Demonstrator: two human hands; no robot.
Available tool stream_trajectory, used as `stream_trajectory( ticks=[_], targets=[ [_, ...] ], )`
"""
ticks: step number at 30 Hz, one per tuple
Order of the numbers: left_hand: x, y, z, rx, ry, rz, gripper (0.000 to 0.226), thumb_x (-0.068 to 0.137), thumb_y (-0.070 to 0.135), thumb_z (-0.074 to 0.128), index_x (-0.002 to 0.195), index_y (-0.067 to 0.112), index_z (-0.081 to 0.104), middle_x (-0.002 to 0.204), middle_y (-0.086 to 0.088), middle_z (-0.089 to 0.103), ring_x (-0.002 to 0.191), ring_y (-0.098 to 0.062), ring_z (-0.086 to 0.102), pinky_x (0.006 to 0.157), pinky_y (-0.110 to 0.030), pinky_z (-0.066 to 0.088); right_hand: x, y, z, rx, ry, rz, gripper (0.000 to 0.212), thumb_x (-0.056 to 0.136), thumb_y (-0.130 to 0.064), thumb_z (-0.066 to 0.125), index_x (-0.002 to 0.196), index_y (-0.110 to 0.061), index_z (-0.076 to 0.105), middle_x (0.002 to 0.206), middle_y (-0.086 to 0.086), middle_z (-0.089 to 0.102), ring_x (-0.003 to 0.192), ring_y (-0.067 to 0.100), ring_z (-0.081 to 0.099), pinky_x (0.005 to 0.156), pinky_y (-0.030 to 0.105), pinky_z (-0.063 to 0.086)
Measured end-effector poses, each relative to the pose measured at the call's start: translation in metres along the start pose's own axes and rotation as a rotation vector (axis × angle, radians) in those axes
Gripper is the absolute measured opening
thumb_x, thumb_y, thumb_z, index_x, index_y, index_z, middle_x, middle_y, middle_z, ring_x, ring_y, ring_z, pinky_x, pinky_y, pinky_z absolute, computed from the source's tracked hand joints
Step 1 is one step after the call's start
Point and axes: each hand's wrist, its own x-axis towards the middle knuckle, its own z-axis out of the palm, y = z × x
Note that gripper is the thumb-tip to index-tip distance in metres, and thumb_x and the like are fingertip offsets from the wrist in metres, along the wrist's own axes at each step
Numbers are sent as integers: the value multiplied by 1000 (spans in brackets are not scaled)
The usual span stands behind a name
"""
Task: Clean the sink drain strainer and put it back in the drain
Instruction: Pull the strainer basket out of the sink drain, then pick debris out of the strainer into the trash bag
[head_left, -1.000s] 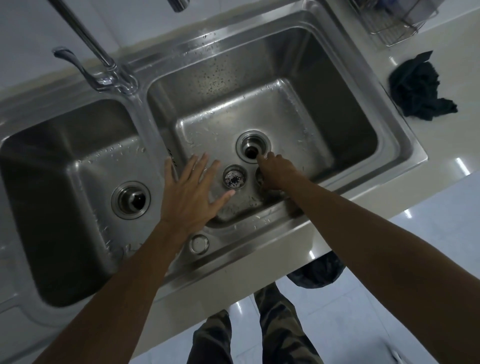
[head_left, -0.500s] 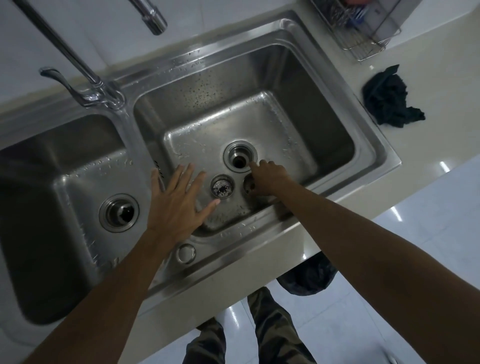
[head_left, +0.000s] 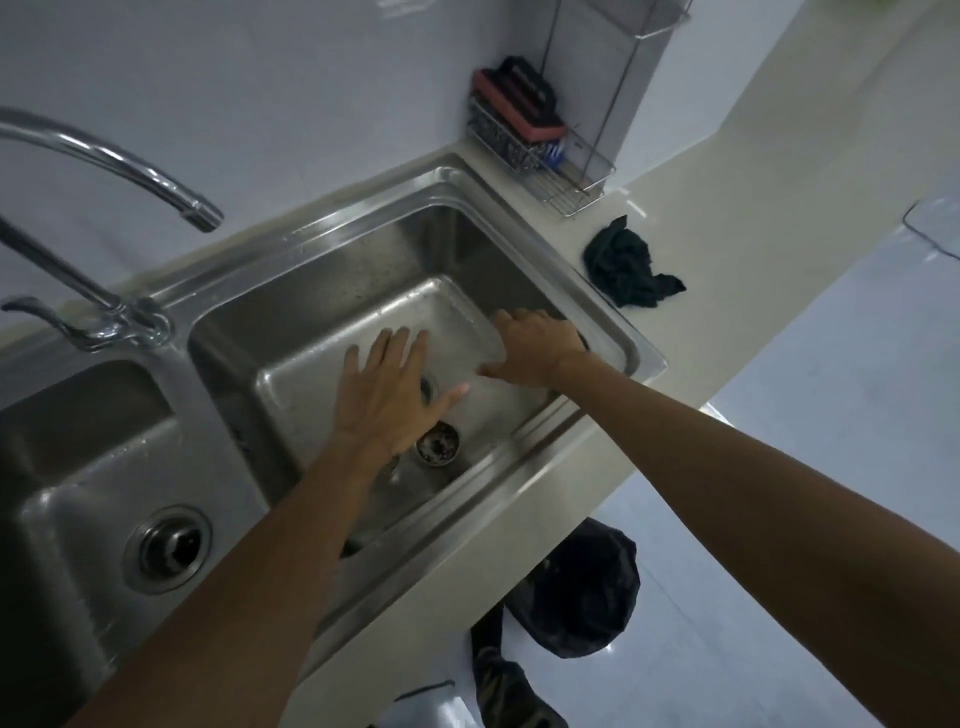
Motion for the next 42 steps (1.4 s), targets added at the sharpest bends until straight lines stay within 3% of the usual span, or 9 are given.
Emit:
stream_trajectory(
  ticks=[5,10,15,21,26,30,32,36,42],
  targets=[
    [71,50,-37,-29,128,72,96,89,85,21,158,19,26,160,-8,38,144,-28,39,113,-53,33,19,59,-60,-64,131,50,81,86,-71,57,143,-17,39,123,10,60,103,31,62,73,40,47],
    [129,82,-55,8,138,85,98,88,87,14,158,18,25,157,-13,40,140,-35,43,112,-57,34,48,112,-104,-86,324,116,58,90,-54,63,129,-16,47,117,10,63,99,32,64,78,43,51],
    [155,94,-47,26,106,74,100,88,88,14,158,18,25,152,-15,45,137,-35,45,111,-57,35,79,152,-111,-42,358,144,70,87,-40,73,143,-22,35,128,18,54,112,39,58,83,51,53],
    [169,96,-26,20,98,45,99,89,87,17,157,16,27,150,-16,45,134,-35,47,108,-54,38,100,165,-88,35,338,38,55,95,-38,65,146,-30,47,121,10,60,112,31,58,86,45,53],
    [173,108,-15,-63,107,80,98,89,86,25,158,15,27,150,-16,44,132,-34,47,105,-48,40,106,169,-79,-40,497,29,26,104,-25,51,125,-19,66,109,9,69,102,32,61,79,42,55],
    [163,98,-9,-82,105,77,96,90,85,24,155,16,30,148,-17,46,133,-33,47,108,-48,41,98,164,-83,11,672,97,25,106,-14,44,104,-6,68,95,12,69,86,30,62,74,40,55],
    [149,87,-1,-67,62,52,98,89,86,21,156,16,29,151,-17,45,137,-33,45,111,-50,39,78,152,-84,170,780,112,26,104,-15,46,110,-10,71,94,11,71,84,26,64,77,39,53],
    [99,43,21,-7,-6,-2,95,89,85,22,155,16,31,147,-13,48,130,-32,48,105,-49,40,18,91,-65,546,929,30,25,102,-23,57,121,-18,72,104,1,75,85,8,66,83,20,52],
    [19,-28,69,52,-173,-115,94,85,83,28,151,17,35,141,-12,51,124,-33,51,101,-50,42,-34,-16,7,754,665,-12,21,99,-22,64,116,-17,74,106,-3,74,88,9,69,81,27,56]
  ],
)
